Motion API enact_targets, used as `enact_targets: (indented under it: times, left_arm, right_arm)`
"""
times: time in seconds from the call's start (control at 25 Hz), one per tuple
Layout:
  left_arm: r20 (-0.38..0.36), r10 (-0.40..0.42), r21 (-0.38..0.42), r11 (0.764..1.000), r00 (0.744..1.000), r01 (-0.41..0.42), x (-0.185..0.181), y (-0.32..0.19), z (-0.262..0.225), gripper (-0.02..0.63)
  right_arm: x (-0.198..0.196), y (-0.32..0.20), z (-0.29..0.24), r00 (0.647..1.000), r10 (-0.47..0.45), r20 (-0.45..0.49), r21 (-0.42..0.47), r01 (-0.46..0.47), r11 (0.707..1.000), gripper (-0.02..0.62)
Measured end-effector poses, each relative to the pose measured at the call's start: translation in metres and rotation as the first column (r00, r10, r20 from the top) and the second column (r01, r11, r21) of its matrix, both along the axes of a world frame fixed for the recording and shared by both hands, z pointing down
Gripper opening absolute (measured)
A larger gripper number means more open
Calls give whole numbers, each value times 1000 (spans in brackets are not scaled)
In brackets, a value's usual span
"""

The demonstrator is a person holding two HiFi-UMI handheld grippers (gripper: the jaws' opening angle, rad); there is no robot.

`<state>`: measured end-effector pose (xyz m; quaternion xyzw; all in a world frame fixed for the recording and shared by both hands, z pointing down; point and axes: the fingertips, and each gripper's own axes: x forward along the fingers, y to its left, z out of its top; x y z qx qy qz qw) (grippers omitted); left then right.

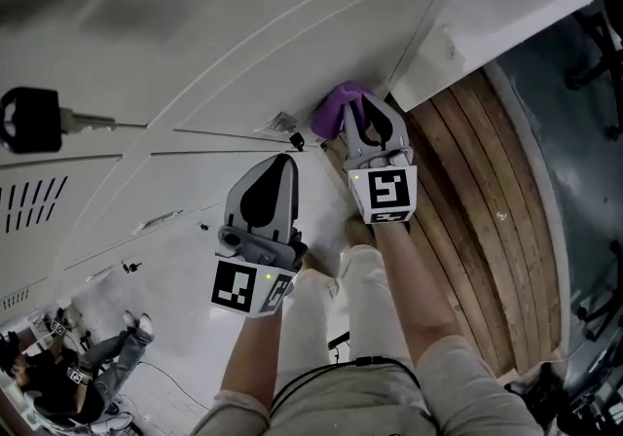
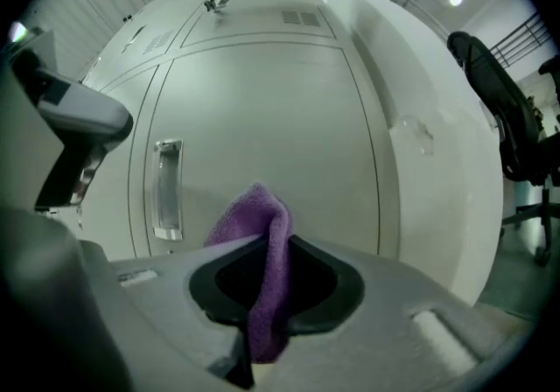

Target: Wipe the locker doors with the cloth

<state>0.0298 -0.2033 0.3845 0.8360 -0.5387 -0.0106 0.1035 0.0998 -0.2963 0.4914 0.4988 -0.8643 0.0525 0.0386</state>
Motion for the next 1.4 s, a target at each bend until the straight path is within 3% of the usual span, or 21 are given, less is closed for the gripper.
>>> enact_targets:
  times: [0.48, 0.64, 0.88, 1.04, 1.2, 1.4]
  left_arm:
    - [29, -23, 11, 1000, 999, 22, -1, -13, 20, -2]
    - [34, -9, 3, 1000, 999, 9, 7, -15, 13, -2]
    - [18, 37, 27, 999, 999, -37, 30, -21, -21, -2]
    - [19, 61, 49, 997, 998, -61, 40, -25, -41, -2]
    - [16, 74, 51, 996, 997, -75, 45, -28, -56, -2]
    - [5, 83, 45, 995, 997, -84, 50, -30, -59, -2]
  right_arm:
    - [9, -7, 107, 999, 20, -26, -207, -25, 978, 51]
    - [12, -6, 104, 999, -6, -51, -232, -6, 973, 53]
    - [28, -3, 10, 1000, 12, -15, -44, -12, 999, 53]
    - [44, -5, -77, 997, 46, 58, 102, -52, 993, 53]
    - [60, -12, -160, 991, 60, 117, 238, -86, 968, 52]
    - [72, -18, -239, 991, 66, 119, 417, -110, 902, 52]
